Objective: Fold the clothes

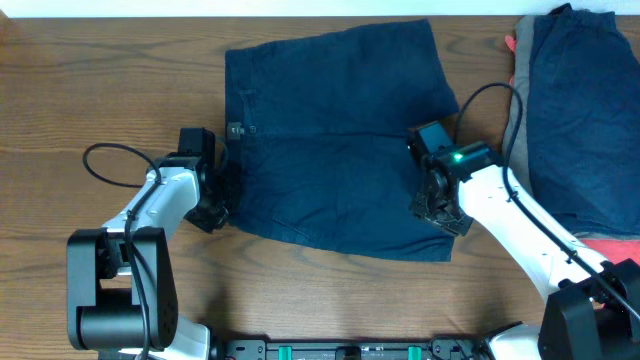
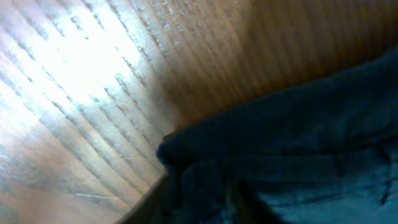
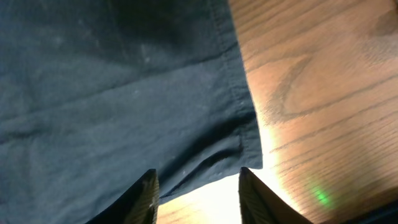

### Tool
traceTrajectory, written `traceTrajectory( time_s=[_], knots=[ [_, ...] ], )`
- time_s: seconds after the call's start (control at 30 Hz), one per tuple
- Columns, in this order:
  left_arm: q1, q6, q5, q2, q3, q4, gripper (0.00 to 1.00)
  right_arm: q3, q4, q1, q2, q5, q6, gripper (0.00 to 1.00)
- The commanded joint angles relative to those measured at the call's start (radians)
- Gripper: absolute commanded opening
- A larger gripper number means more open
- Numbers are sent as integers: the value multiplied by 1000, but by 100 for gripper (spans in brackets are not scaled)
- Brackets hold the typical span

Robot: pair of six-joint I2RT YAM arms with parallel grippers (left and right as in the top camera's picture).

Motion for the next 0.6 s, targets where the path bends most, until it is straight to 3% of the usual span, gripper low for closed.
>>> traceTrajectory(
  time_s=[0.0, 0.17, 0.57],
  knots=[
    [-1, 50, -25, 29, -7, 10, 6, -14, -1, 26, 2, 10, 11, 37],
    [1, 53, -25, 28, -7, 18, 6, -77, 14, 31, 2, -8, 104, 34],
    [1, 54, -30, 28, -7, 18, 6, -267, 145, 29, 2, -152, 182, 52]
  ],
)
